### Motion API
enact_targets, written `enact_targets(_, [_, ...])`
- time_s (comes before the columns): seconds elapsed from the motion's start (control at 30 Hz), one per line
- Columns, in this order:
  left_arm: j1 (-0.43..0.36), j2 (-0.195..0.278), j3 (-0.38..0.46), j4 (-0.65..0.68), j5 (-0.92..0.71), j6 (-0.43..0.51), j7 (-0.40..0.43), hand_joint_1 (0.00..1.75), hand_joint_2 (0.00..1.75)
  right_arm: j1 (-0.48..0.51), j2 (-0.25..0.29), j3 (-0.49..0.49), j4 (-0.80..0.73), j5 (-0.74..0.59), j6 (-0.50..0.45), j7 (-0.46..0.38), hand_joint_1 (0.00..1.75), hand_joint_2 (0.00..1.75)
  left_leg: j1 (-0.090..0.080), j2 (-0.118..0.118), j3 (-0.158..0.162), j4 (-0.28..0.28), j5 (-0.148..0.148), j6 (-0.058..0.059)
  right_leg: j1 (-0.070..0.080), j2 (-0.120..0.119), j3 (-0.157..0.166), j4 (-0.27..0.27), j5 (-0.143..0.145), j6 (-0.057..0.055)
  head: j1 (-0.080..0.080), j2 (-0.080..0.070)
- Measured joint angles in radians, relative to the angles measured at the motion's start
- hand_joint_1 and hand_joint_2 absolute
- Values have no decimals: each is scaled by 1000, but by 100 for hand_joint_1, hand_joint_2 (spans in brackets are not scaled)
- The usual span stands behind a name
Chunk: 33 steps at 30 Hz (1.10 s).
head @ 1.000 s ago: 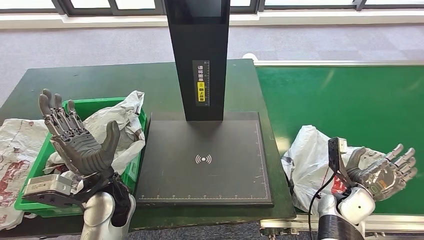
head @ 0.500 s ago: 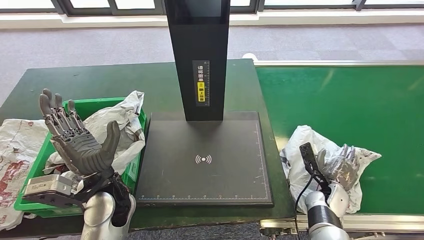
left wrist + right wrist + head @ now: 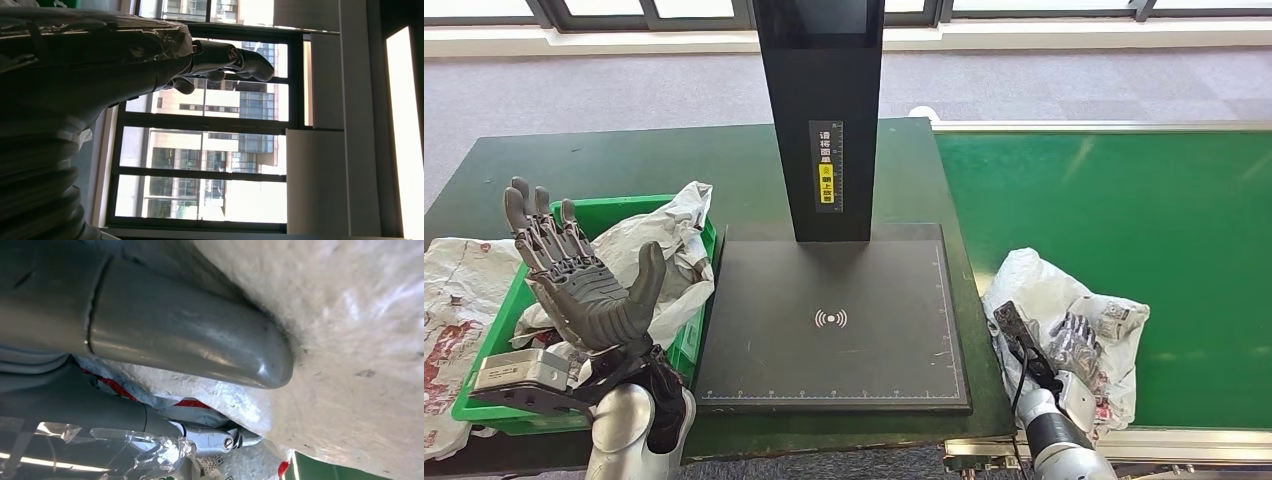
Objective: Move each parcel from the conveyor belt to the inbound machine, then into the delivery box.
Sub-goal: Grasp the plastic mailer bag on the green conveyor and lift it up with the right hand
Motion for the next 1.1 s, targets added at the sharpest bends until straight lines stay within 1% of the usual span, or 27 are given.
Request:
enact_targets(0.03, [0,0,0,0,0,0,0,0,175,0,0,0,3,3,6,9,115,0,0,0,0,0,0,0,0,0,0,0,0,0,0,0])
enact_targets(0.07, [0,0,0,0,-1,0,0,0,175,-1,-1,0,5,6,14,17,159,44,0,0,0,0,0,0,0,0,0,0,0,0,0,0])
enact_targets(0.1, [0,0,0,0,-1,0,0,0,175,-1,-2,0,7,7,22,23,175,87,0,0,0,0,0,0,0,0,0,0,0,0,0,0])
enact_targets(0.17, [0,0,0,0,-1,1,0,0,175,-1,-4,0,9,10,34,30,175,175,0,0,0,0,0,0,0,0,0,0,0,0,0,0])
enact_targets(0.7, [0,0,0,3,0,6,0,0,175,-11,-14,0,11,25,47,28,175,175,0,1,1,0,0,0,0,0,0,0,0,0,0,0])
enact_targets(1.1, [0,0,0,3,1,11,0,0,175,-7,-14,0,11,-1,-2,-30,175,175,0,0,1,0,0,0,0,0,1,0,0,0,0,0])
